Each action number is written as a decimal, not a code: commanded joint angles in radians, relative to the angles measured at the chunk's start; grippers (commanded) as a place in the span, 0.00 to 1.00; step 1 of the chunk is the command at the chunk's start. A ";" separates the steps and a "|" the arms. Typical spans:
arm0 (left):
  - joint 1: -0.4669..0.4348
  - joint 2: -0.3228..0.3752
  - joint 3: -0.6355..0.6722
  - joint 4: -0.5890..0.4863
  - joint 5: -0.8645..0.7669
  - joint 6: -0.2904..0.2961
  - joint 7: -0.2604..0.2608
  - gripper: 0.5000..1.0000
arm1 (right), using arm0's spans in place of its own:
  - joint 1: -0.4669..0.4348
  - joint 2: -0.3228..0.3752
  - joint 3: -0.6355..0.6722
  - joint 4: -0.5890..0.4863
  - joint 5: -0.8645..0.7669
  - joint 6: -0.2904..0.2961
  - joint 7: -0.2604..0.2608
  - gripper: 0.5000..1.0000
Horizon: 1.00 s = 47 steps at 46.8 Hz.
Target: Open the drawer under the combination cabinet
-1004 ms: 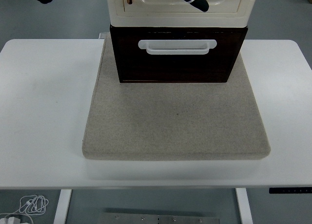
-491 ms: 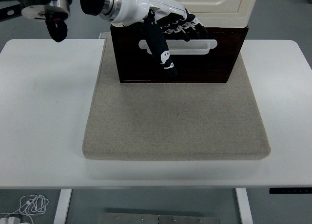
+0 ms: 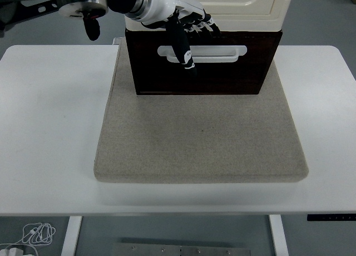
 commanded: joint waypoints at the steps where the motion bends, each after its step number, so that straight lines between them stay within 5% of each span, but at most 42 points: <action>1: 0.001 -0.018 0.014 0.016 0.000 -0.001 0.000 1.00 | 0.000 0.000 0.000 0.000 0.000 0.000 0.000 0.85; 47: 0.041 -0.108 0.042 0.119 0.028 -0.010 0.001 1.00 | 0.000 0.000 0.000 0.000 0.000 0.000 0.000 0.85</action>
